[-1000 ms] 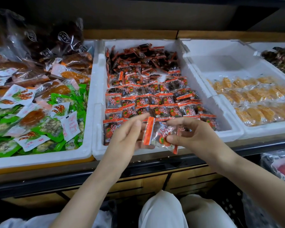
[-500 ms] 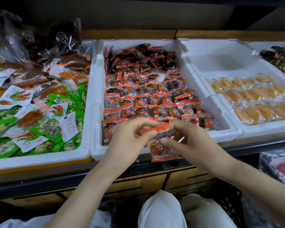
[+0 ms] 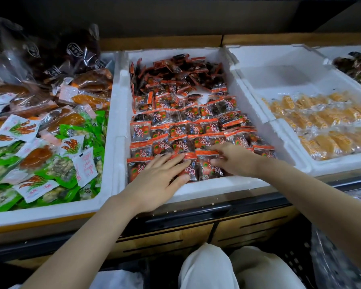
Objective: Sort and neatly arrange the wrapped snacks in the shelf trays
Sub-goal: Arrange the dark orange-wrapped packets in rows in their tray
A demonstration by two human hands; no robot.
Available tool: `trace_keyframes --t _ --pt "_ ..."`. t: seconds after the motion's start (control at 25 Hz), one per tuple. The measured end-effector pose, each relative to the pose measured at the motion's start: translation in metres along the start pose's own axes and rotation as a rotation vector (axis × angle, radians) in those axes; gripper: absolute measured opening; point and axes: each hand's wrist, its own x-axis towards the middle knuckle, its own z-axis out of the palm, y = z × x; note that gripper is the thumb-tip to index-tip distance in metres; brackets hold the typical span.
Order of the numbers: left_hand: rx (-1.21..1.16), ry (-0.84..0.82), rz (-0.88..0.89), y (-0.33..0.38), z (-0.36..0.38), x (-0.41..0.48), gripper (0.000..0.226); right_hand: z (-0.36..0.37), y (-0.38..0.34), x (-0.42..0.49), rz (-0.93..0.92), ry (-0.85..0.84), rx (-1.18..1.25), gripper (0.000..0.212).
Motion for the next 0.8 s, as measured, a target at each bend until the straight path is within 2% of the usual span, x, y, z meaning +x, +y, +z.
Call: trace_keyframes --t 0.16,0.24,0.4,0.52,0.64,0.8 --pt "-0.065 -0.031 -0.015 0.000 0.000 0.001 0.066 0.007 0.006 -0.002 -0.120 0.132 -0.301 0.058" --pt "-0.102 -0.051 -0.013 0.000 -0.001 0.001 0.065 0.008 0.007 -0.003 -0.156 0.136 -0.420 0.059" --pt "-0.163 -0.085 -0.009 -0.001 -0.005 0.003 0.067 0.008 0.003 -0.004 -0.249 0.149 -0.460 0.052" --pt "-0.041 -0.081 0.016 0.000 -0.012 0.007 0.061 0.005 0.002 -0.004 -0.286 0.076 -0.475 0.054" --pt "0.079 0.049 0.105 0.000 -0.032 0.023 0.057 -0.006 0.001 -0.002 -0.327 0.030 -0.455 0.059" --pt "0.005 0.279 0.067 -0.021 -0.063 0.078 0.039 -0.042 0.006 0.031 -0.418 0.180 -0.284 0.041"
